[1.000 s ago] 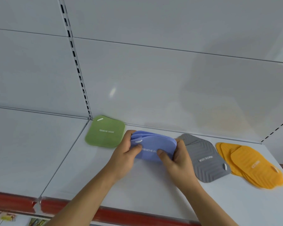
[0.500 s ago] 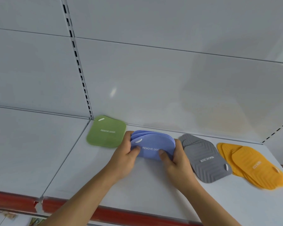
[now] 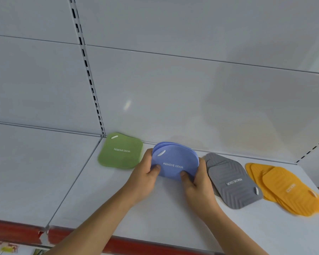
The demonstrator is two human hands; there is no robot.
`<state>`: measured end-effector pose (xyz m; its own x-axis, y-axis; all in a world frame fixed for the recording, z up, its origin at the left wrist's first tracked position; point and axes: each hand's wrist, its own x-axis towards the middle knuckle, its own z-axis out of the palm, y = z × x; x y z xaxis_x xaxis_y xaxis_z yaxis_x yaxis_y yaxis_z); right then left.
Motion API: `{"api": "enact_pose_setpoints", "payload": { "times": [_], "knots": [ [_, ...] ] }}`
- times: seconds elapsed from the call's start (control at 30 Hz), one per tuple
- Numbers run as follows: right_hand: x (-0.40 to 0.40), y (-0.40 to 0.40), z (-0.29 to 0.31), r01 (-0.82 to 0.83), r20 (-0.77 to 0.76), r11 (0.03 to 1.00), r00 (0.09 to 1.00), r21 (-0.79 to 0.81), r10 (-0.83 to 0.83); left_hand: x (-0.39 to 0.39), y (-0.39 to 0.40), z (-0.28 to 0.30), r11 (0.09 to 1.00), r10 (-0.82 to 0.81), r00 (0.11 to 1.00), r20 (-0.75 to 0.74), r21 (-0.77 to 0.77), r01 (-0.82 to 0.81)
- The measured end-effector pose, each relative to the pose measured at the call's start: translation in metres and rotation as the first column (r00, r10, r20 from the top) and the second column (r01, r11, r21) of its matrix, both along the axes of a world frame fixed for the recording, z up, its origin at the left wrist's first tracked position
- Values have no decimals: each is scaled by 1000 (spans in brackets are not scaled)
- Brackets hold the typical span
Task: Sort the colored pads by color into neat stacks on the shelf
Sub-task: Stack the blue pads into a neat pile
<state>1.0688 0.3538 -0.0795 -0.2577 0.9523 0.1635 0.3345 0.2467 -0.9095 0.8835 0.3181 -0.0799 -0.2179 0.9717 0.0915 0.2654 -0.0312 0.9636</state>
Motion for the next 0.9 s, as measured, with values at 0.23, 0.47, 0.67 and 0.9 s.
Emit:
{"api": "enact_pose_setpoints", "payload": {
  "times": [0.23,0.47,0.67,0.9],
  "knots": [
    [-3,5,-1,60,17,998,998,-1,-60,6,5,-1,999,39,998,-44,16,-38],
    [-4,21,5,94,149,995,985,-36,-87,-2,22,11,992,59,977,-206,-100,-81],
    [-14,50,13,108,347,987,936,-115,-62,-25,50,17,954,94,882,-463,-212,-213],
    [-28,60,9,119,476,992,875,-36,-87,-25,61,11,961,133,719,-682,-89,-262]
  ]
}}
